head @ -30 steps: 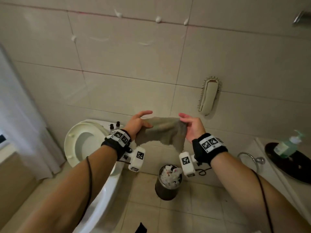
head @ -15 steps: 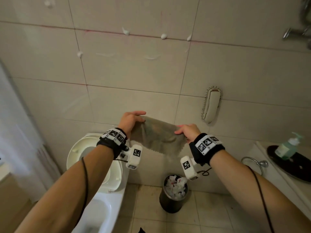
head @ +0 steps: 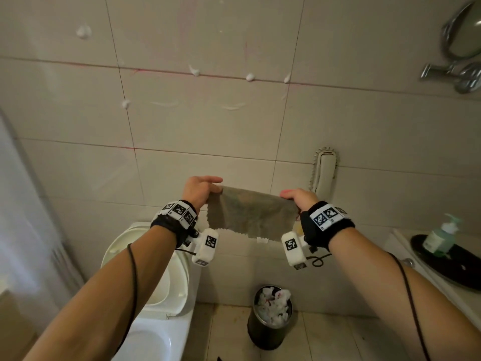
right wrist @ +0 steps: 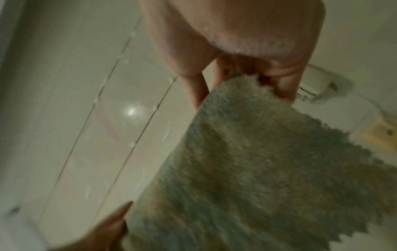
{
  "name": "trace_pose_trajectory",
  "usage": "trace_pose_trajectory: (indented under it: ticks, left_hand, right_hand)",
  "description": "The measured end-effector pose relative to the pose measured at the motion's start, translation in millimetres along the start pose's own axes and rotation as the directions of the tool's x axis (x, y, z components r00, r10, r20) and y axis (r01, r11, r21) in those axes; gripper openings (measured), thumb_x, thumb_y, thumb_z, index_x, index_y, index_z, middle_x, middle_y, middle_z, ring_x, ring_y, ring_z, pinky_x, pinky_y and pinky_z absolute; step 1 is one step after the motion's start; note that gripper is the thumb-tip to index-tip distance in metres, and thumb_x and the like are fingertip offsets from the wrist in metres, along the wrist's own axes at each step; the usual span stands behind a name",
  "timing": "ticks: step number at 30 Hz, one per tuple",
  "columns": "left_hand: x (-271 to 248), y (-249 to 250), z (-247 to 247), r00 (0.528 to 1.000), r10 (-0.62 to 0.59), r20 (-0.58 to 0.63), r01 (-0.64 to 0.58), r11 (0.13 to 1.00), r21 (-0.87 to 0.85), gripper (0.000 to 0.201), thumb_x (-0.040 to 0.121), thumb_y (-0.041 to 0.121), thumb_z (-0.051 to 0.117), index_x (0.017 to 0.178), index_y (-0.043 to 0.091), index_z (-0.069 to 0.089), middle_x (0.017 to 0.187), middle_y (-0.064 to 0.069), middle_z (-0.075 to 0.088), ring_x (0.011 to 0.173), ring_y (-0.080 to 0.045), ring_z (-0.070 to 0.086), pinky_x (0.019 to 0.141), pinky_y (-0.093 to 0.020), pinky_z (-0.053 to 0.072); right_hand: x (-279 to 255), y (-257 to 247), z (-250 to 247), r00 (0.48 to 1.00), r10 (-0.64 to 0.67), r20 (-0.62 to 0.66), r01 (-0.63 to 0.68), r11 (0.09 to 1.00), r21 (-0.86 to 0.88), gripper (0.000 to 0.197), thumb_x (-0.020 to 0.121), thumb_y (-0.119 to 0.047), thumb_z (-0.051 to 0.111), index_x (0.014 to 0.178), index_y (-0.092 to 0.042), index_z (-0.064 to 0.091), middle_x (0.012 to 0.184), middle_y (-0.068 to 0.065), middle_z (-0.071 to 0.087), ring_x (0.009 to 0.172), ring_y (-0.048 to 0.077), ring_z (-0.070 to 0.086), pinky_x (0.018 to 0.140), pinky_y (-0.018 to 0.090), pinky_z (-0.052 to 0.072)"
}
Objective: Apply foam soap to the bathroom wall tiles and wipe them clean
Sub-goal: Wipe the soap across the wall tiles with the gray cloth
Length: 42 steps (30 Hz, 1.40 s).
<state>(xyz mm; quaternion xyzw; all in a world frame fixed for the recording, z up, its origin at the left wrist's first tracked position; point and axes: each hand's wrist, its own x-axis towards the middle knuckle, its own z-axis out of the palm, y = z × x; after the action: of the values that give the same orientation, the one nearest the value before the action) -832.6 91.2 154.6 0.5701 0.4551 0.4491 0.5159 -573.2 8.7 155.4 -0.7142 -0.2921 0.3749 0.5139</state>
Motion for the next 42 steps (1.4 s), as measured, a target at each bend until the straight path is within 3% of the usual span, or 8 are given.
trace_pose_trajectory:
  ticks: [8, 12, 21, 26, 31, 35, 37, 42]
  left_hand:
    - [5, 7, -7, 1.0, 0.019, 0.021, -0.021, 0.995, 0.101, 0.023, 0.083, -0.004, 0.07, 0.095, 0.015, 0.075, 0.096, -0.01, 0.07, 0.098, -0.028, 0.065, 0.099, -0.045, 0.054]
    - [7, 9, -9, 0.999, 0.005, 0.037, -0.016, 0.959, 0.284, 0.016, 0.084, -0.003, 0.07, 0.096, 0.008, 0.075, 0.096, -0.015, 0.073, 0.101, -0.033, 0.069, 0.095, -0.045, 0.057]
    - [10, 19, -17, 0.998, 0.062, -0.014, -0.049, 0.886, 0.461, 0.01, 0.087, 0.013, 0.074, 0.078, 0.009, 0.075, 0.08, -0.01, 0.071, 0.073, -0.022, 0.064, 0.07, -0.033, 0.057]
    - [9, 26, -22, 0.994, 0.11, 0.01, -0.104, 0.895, 0.434, 0.018, 0.089, 0.015, 0.065, 0.071, 0.016, 0.068, 0.077, -0.002, 0.066, 0.076, -0.018, 0.056, 0.064, -0.028, 0.042]
    - [2, 41, -11, 0.976, 0.198, 0.084, -0.215, 0.911, 0.351, 0.025, 0.094, 0.016, 0.057, 0.068, 0.019, 0.057, 0.069, 0.003, 0.054, 0.069, -0.014, 0.049, 0.062, -0.027, 0.037]
    - [-1, 53, 0, 0.953, 0.262, 0.154, -0.296, 0.915, 0.275, 0.024, 0.096, 0.016, 0.055, 0.072, 0.02, 0.055, 0.074, 0.0, 0.053, 0.07, -0.013, 0.048, 0.068, -0.029, 0.041]
    - [-2, 57, 6, 0.944, 0.274, 0.181, -0.317, 0.906, 0.28, 0.021, 0.097, 0.016, 0.054, 0.076, 0.02, 0.055, 0.075, -0.002, 0.053, 0.07, -0.013, 0.048, 0.068, -0.029, 0.041]
    - [-5, 58, 11, 0.937, 0.268, 0.224, -0.32, 0.916, 0.241, 0.026, 0.099, 0.013, 0.053, 0.074, 0.021, 0.053, 0.066, 0.004, 0.049, 0.06, -0.009, 0.045, 0.058, -0.021, 0.038]
  right_hand:
    - [-6, -17, 1, 0.997, -0.073, -0.002, 0.073, 0.993, 0.096, 0.028, 0.081, 0.012, 0.064, 0.105, 0.001, 0.072, 0.09, 0.012, 0.07, 0.079, 0.023, 0.066, 0.067, 0.03, 0.054]
    - [-3, -21, 1, 0.979, -0.201, -0.033, 0.195, 0.972, -0.127, 0.022, 0.082, 0.002, 0.069, 0.104, 0.0, 0.074, 0.101, 0.013, 0.073, 0.096, 0.026, 0.067, 0.094, 0.034, 0.052]
    - [-3, -27, 7, 0.966, -0.139, 0.217, 0.196, 0.943, -0.269, 0.033, 0.07, 0.002, 0.081, 0.102, 0.0, 0.071, 0.108, 0.016, 0.07, 0.106, 0.03, 0.064, 0.105, 0.04, 0.047]
    - [-6, -33, 15, 0.951, -0.244, 0.189, 0.308, 0.787, -0.535, 0.025, 0.08, -0.015, 0.077, 0.093, 0.005, 0.074, 0.094, 0.016, 0.072, 0.091, 0.03, 0.067, 0.083, 0.037, 0.052]
    - [-19, -42, 17, 0.942, -0.24, 0.233, 0.332, 0.758, -0.562, 0.01, 0.076, -0.012, 0.064, 0.069, -0.007, 0.06, 0.075, 0.008, 0.056, 0.072, 0.022, 0.051, 0.062, 0.031, 0.037]
    - [-24, -45, 23, 0.884, -0.255, 0.393, 0.4, 0.845, -0.354, 0.01, 0.078, 0.008, 0.057, 0.083, 0.0, 0.06, 0.087, 0.015, 0.06, 0.082, 0.023, 0.056, 0.075, 0.033, 0.052]
    - [-30, -42, 28, 0.847, -0.226, 0.481, 0.332, 0.932, -0.147, 0.027, 0.081, 0.009, 0.06, 0.106, -0.001, 0.059, 0.098, 0.019, 0.069, 0.087, 0.021, 0.066, 0.075, 0.02, 0.052]
    - [-28, -24, 51, 0.784, -0.219, 0.581, 0.34, 0.934, -0.106, 0.069, 0.072, -0.027, 0.076, 0.135, -0.032, 0.05, 0.12, 0.009, 0.068, 0.12, 0.02, 0.056, 0.111, 0.037, 0.022]
